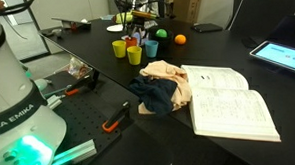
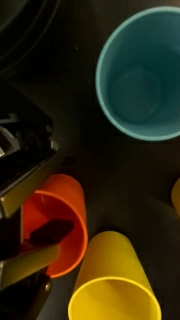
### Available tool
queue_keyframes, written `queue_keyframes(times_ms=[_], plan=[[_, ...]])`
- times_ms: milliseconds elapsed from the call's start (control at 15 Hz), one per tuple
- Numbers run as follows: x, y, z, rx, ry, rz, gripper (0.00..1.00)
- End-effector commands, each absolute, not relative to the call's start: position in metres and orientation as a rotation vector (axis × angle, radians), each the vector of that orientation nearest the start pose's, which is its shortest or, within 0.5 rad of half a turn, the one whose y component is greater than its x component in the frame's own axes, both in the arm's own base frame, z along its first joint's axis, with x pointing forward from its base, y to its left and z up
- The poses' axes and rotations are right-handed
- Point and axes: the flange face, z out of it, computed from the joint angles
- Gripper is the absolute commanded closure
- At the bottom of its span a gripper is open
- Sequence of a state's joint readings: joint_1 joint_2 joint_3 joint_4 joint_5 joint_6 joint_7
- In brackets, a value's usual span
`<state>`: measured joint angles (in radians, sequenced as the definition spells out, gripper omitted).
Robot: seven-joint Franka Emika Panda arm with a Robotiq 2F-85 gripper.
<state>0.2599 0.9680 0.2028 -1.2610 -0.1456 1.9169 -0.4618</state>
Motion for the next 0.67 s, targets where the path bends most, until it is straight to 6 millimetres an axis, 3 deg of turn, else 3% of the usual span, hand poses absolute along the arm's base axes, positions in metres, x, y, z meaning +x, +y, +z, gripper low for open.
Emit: queue_keyframes(times_ms=[0,267,600], plan=[[0.663,0.28,0.158,-2.752,-1.375,0.426,0.72],[0.663,0.28,0.16,-2.753,-1.376,0.424,1.0],[0.665,0.277,0.172,-2.758,-1.362,0.427,0.99]])
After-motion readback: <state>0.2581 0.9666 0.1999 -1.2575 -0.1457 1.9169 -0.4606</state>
